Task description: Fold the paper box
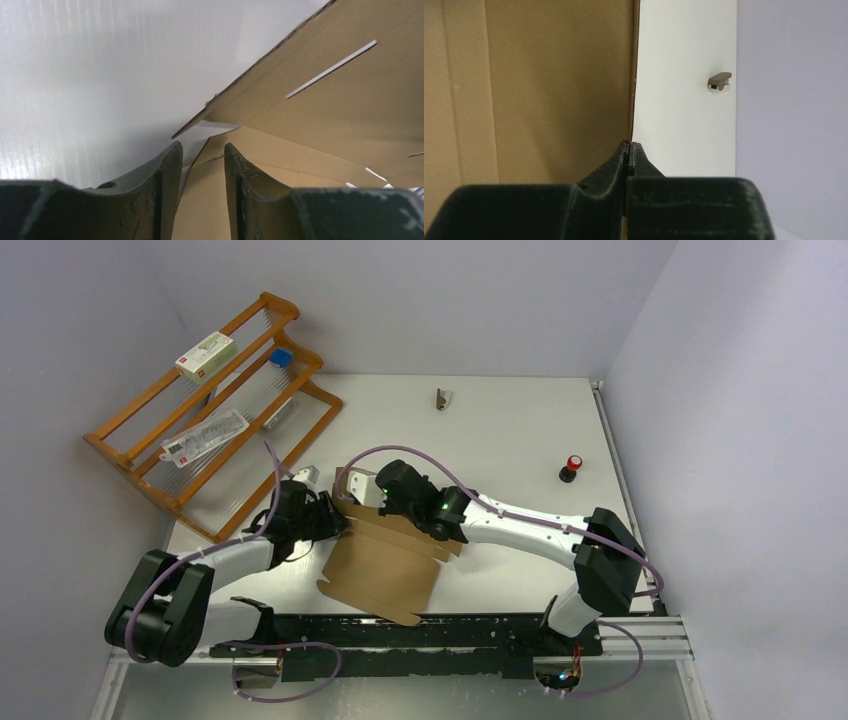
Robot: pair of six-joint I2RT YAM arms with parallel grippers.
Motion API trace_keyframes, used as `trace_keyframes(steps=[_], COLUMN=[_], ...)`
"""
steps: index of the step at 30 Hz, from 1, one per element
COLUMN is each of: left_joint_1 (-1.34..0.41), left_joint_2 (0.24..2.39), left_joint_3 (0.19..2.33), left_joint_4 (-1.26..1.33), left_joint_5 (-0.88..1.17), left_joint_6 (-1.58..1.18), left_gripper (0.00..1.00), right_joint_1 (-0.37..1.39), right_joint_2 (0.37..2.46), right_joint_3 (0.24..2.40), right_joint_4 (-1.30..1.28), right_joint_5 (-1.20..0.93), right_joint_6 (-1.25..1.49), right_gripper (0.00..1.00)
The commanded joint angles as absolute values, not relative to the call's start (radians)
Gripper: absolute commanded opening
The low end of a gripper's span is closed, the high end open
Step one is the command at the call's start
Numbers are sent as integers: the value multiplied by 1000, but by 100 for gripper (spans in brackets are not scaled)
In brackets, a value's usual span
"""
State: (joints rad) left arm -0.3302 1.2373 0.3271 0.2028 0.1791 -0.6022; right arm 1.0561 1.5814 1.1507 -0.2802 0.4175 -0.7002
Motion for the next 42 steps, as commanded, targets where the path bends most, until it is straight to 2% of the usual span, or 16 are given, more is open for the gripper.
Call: trace_keyframes(steps=[1, 7, 12, 18, 23, 31, 36, 42], left_joint_1=[-341, -404, -457, -455, -453, -384, -323, -283], left_joint_2=[1257, 1184, 1147, 1118, 1011, 904, 896, 929], left_joint_3=[338, 332, 333, 322, 335, 423, 475, 562], left_joint_4=[348, 365, 333, 299, 255, 98, 88, 92], left_joint_5=[250, 233, 166, 127, 120, 35, 42, 33], left_joint_6=[-595, -575, -557, -575, -595, -581, -602, -588], left_gripper=[39, 28, 26, 30, 33, 42, 45, 50], right_joint_1=[1072, 1085, 1098, 1122, 1140, 1203, 1222, 1225], right_joint_2=[1576, 1596, 1600, 1592, 1567, 1516, 1493, 1453], right_joint_3=[1149, 1147, 1137, 1094, 1066, 1002, 935, 833], right_joint_4=[-252, -234, -231, -214, -209, -158, -60, 184], right_joint_5=[452, 498, 518, 571, 604, 662, 726, 772], right_joint_6=[-723, -731, -749, -802, -819, -877, -964, -1130], right_gripper=[0, 0, 0, 0, 0, 0, 0, 0])
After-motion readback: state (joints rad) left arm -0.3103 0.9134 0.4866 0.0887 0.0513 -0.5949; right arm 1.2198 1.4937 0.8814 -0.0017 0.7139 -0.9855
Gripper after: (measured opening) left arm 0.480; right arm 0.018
